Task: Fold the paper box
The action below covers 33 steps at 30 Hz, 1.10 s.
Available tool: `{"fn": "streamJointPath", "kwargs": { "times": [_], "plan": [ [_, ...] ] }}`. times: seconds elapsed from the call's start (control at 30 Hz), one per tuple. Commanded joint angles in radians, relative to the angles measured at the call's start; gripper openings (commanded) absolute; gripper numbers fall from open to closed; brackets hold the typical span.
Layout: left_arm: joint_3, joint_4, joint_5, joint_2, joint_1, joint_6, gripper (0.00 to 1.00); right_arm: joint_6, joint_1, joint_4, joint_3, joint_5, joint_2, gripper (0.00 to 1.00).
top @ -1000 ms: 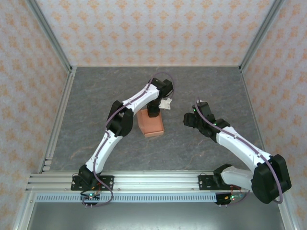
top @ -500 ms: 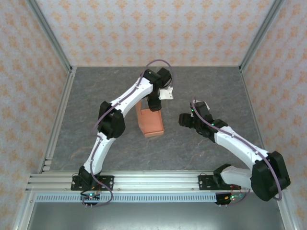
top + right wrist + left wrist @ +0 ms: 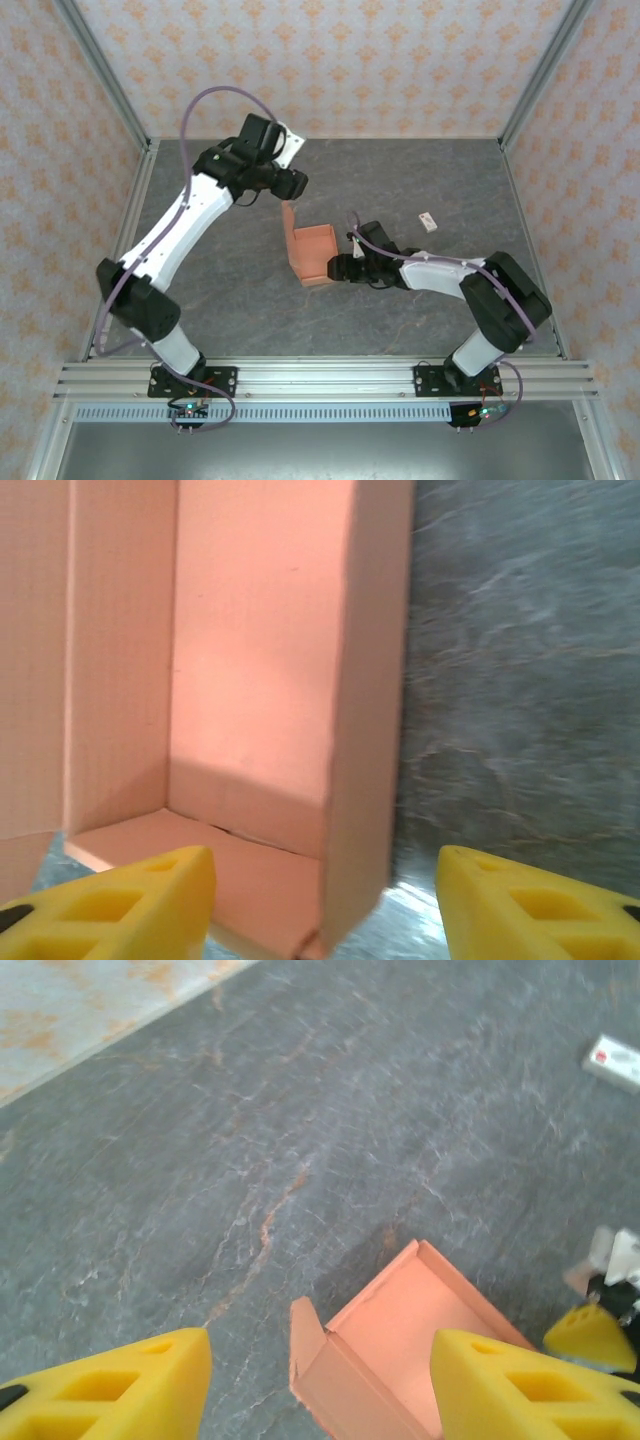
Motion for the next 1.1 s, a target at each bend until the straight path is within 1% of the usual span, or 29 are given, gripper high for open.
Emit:
{"fn": "streamJointPath", "kwargs": {
  "times": [0.0,0.1,0.23,0.37,0.43,0.5,0.57,0.63,0.73,0.8,0.97,1.07],
  "plan": [
    [-0.127,0.112,-0.117,-0.082,0.005,-0.183,0.61,0.076,0.036,0.124,0.009,-0.059,0.019,0.58],
    [-0.250,0.149,-0.158,-0.176,0.029,-0.266,0.62,0.132,0.077,0.214,-0.004,-0.069,0.036,0.56],
    [-0.433,0.230,-0.135,-0.314,0.097,-0.400,0.63,0.159,0.150,0.282,0.046,-0.053,0.108,0.54],
    [-0.571,0.242,-0.185,-0.432,0.140,-0.447,0.63,0.182,0.202,0.329,0.123,-0.065,0.210,0.53],
    [-0.643,0.250,-0.194,-0.508,0.184,-0.482,0.63,0.177,0.217,0.332,0.149,-0.071,0.237,0.52],
    [-0.707,0.264,-0.180,-0.584,0.234,-0.514,0.64,0.160,0.222,0.319,0.154,-0.074,0.231,0.52],
    [-0.756,0.266,-0.178,-0.650,0.274,-0.544,0.65,0.114,0.222,0.263,0.145,-0.051,0.195,0.52],
    [-0.792,0.262,-0.182,-0.701,0.292,-0.564,0.66,0.039,0.221,0.150,0.137,0.000,0.124,0.53],
    [-0.833,0.251,-0.180,-0.742,0.300,-0.575,0.67,-0.074,0.212,0.009,0.139,0.073,0.035,0.59],
    [-0.861,0.255,-0.180,-0.760,0.300,-0.585,0.68,-0.124,0.187,-0.059,0.156,0.110,0.010,0.62],
    [-0.901,0.247,-0.155,-0.769,0.300,-0.584,0.68,-0.193,0.098,-0.113,0.219,0.095,0.013,0.66],
    [-0.896,0.243,-0.149,-0.774,0.300,-0.576,0.69,-0.310,0.079,-0.219,0.331,0.184,0.074,0.67]
  ]
}}
